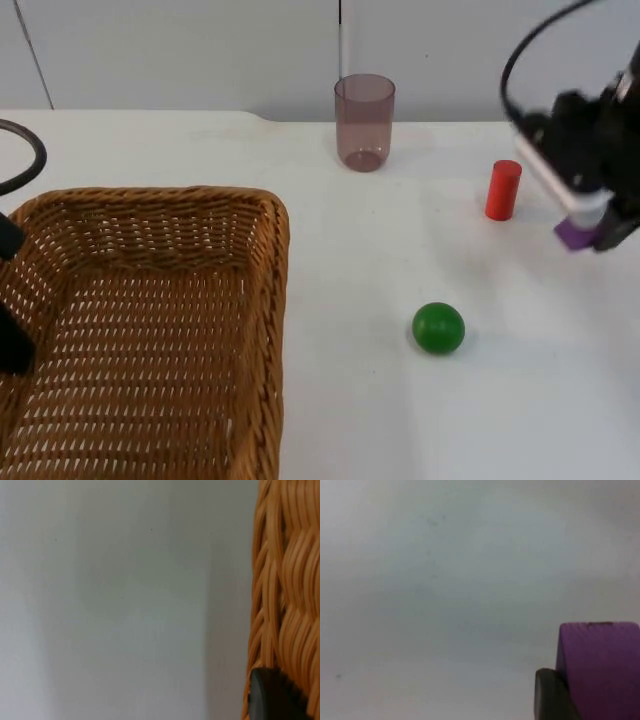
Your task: Pick up the basket with the left hand and place the triangular block into the basket with the right hand.
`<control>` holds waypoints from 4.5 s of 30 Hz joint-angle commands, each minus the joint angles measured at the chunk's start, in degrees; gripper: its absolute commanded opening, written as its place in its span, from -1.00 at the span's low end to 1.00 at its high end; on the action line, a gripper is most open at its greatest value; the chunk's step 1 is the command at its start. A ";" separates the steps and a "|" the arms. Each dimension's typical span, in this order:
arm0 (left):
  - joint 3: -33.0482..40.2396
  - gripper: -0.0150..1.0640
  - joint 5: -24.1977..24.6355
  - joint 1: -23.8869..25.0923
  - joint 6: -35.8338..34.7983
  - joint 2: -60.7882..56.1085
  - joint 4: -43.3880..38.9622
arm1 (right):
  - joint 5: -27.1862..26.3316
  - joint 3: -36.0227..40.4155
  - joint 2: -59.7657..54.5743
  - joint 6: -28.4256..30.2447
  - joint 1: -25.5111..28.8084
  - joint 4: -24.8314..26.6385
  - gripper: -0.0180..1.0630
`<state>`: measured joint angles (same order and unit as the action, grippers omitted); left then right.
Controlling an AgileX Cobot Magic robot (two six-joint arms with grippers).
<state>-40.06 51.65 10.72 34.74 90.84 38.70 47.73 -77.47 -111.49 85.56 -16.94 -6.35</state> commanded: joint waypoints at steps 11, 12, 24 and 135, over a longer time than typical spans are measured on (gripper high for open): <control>-0.27 -0.98 2.87 -0.42 1.59 -0.01 2.69 | 14.82 -0.29 14.89 -26.12 -0.47 19.17 -0.97; -0.27 -0.98 2.87 -0.42 1.90 -0.01 2.86 | 15.67 -0.29 15.52 -34.58 -0.47 21.15 -0.97; -0.27 -0.98 1.67 -0.42 2.42 -0.01 3.05 | 19.92 -0.29 15.63 -71.48 -0.47 19.10 -0.97; -23.60 -0.98 -4.22 -6.21 0.85 24.96 5.25 | -8.32 6.68 44.13 -93.63 -34.57 -3.95 0.38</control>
<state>-62.25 46.67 4.77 35.18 114.66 42.50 39.41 -71.15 -68.07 -7.89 -51.44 -10.06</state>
